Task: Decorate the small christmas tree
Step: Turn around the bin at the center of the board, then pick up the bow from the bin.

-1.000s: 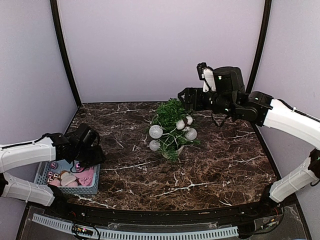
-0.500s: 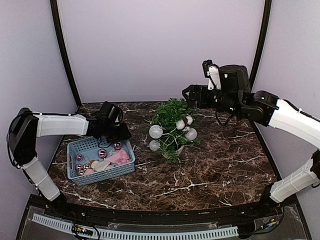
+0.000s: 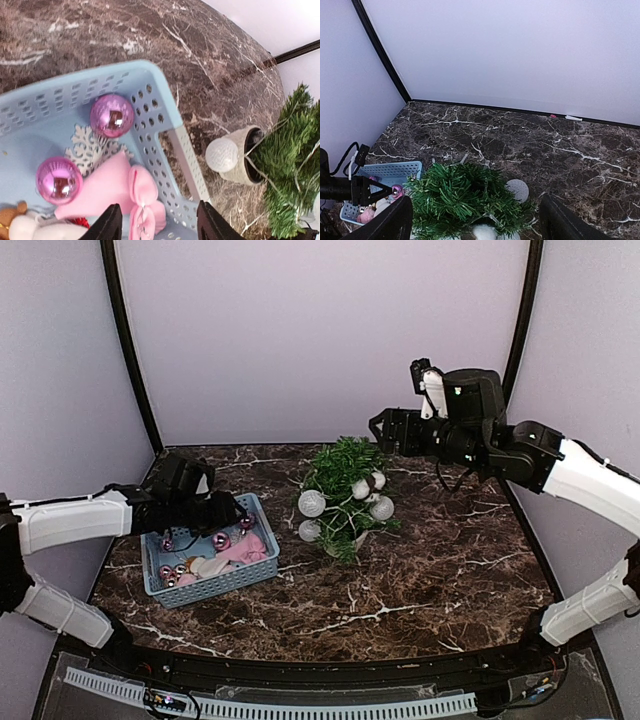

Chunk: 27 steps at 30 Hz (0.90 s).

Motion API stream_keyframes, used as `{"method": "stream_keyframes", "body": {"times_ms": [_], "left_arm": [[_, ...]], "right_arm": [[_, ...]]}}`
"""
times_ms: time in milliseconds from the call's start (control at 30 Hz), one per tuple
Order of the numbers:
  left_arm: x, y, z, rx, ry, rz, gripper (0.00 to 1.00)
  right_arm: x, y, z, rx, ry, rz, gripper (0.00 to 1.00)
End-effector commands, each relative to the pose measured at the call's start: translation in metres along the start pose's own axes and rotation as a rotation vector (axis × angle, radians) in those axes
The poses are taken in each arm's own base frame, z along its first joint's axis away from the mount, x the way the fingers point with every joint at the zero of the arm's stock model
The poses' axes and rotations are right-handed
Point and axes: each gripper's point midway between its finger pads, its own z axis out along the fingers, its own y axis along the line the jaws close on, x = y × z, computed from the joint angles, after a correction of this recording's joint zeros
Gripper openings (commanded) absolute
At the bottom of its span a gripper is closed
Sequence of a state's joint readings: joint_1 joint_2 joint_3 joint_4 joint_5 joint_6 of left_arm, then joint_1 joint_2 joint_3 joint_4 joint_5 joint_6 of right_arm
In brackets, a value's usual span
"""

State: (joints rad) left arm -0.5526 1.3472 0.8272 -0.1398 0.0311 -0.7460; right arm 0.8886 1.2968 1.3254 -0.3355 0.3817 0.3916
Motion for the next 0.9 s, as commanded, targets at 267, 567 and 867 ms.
{"method": "stream_keyframes", "body": {"times_ms": [267,567,867], "left_arm": [[0.082,0.018,0.006,0.116,0.239,-0.134,0.44],[0.086,0.011,0.014,0.168,0.254,-0.154,0.29],[0.092,0.017,0.021,0.129,0.291,-0.152,0.12]], "right_arm": [[-0.003,-0.001,-0.002,-0.011,-0.025,0.036,0.88],[-0.004,-0.005,-0.005,0.004,-0.034,0.036,0.88],[-0.011,-0.009,-0.013,0.017,-0.058,0.04,0.88]]}}
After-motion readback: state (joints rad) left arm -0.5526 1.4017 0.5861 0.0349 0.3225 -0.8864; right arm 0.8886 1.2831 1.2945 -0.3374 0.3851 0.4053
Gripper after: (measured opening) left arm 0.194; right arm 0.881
